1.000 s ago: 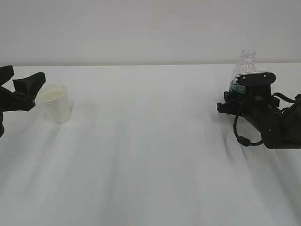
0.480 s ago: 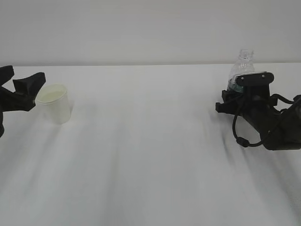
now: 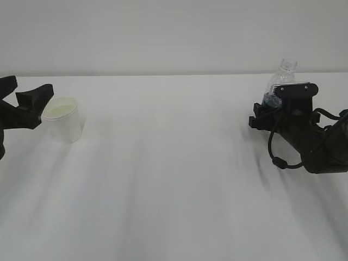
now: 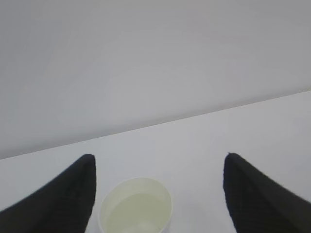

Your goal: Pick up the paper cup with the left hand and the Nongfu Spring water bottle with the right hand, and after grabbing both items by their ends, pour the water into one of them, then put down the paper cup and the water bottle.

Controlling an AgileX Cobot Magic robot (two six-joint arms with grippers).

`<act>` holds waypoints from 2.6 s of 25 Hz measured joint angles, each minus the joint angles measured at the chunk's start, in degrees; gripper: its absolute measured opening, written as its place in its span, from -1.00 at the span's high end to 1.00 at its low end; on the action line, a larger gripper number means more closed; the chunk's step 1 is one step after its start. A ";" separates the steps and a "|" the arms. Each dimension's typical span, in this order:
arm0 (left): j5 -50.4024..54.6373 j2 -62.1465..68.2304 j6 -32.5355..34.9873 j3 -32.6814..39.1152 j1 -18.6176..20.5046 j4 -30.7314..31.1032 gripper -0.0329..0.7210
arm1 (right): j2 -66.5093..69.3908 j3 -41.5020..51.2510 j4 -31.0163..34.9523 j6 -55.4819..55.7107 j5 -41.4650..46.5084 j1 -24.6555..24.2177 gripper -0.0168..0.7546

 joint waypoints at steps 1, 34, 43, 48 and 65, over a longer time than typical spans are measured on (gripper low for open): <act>0.00 0.00 0.00 0.00 0.00 0.00 -0.64 | 0.00 0.00 0.00 0.51 0.00 0.00 -0.43; 0.00 0.00 0.00 0.00 0.00 0.40 -0.62 | -12.24 0.00 -0.17 2.75 25.45 0.00 -0.45; 0.00 0.00 0.04 0.00 0.00 0.40 -0.62 | -15.62 0.00 -0.29 2.75 34.20 0.00 -0.45; 0.00 0.00 0.04 0.00 0.00 0.40 -0.61 | -16.27 0.00 -0.29 2.75 36.25 0.00 -0.45; 0.26 -0.25 0.04 0.00 0.00 0.85 -0.61 | -17.42 0.00 -0.29 2.75 42.46 0.00 -0.71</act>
